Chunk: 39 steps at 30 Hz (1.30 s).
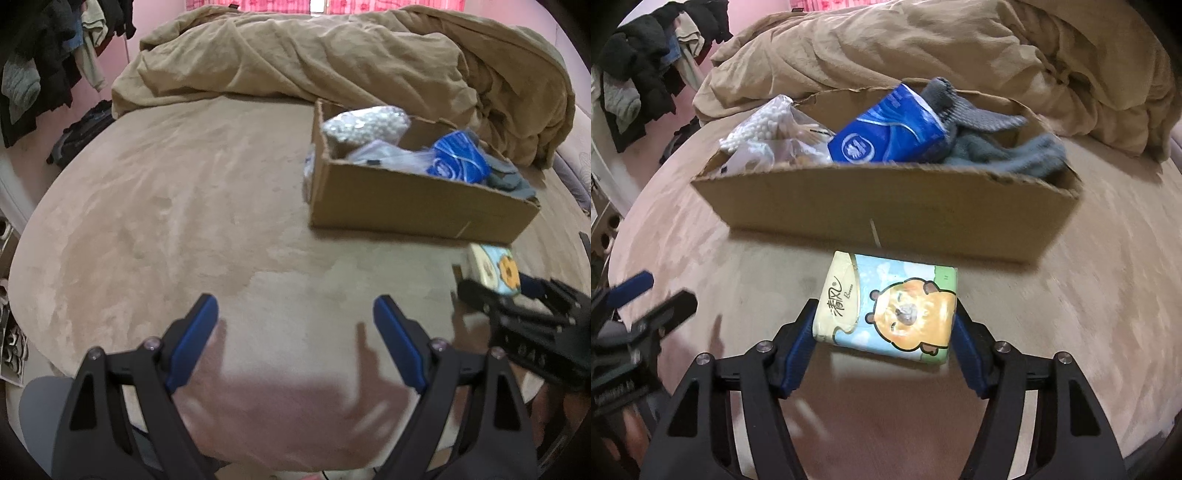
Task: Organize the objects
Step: 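Grasp the cartoon-printed tissue pack with the right gripper, then lift the cartoon tissue pack into the box and open the right gripper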
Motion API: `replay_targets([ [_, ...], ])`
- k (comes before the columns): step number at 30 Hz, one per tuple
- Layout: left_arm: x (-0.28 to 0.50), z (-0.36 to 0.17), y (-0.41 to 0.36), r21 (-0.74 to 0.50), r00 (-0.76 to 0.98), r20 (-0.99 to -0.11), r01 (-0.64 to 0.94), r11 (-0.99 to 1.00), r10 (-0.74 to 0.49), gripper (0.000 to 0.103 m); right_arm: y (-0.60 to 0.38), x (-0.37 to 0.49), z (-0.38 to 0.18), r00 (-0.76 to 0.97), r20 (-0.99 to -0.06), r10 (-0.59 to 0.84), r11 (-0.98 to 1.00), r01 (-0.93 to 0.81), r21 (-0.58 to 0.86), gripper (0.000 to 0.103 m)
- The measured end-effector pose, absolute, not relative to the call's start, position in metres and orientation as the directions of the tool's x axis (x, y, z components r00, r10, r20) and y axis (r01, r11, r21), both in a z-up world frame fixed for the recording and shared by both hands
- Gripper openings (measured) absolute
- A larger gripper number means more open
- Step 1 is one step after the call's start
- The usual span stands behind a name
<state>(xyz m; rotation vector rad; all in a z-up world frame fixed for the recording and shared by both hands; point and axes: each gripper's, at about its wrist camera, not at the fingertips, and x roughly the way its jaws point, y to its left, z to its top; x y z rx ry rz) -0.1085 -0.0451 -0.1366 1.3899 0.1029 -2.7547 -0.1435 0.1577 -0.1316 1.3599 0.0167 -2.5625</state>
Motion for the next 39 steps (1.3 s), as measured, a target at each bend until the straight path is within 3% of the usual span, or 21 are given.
replay_targets([
  [18,-0.123,-0.081,-0.006,-0.101,-0.608,-0.793,0.057,-0.993,0.045,0.087,0.231,-0.121,-0.081,-0.624,-0.757,-0.194,-0.981,0.113,0.159,0.070],
  [27,-0.154,-0.039,-0.001,-0.106,-0.664,-0.746,0.038,-0.994,0.054,0.088,0.228,-0.153,-0.048,-0.682,-0.701,-0.207,-0.978,0.130,0.162,0.070],
  [39,-0.205,-0.046,-0.014,-0.151,-0.653,-0.751,0.031,-0.988,0.094,0.087,0.213,-0.222,-0.055,-0.675,-0.711,-0.195,-0.981,0.143,0.134,0.070],
])
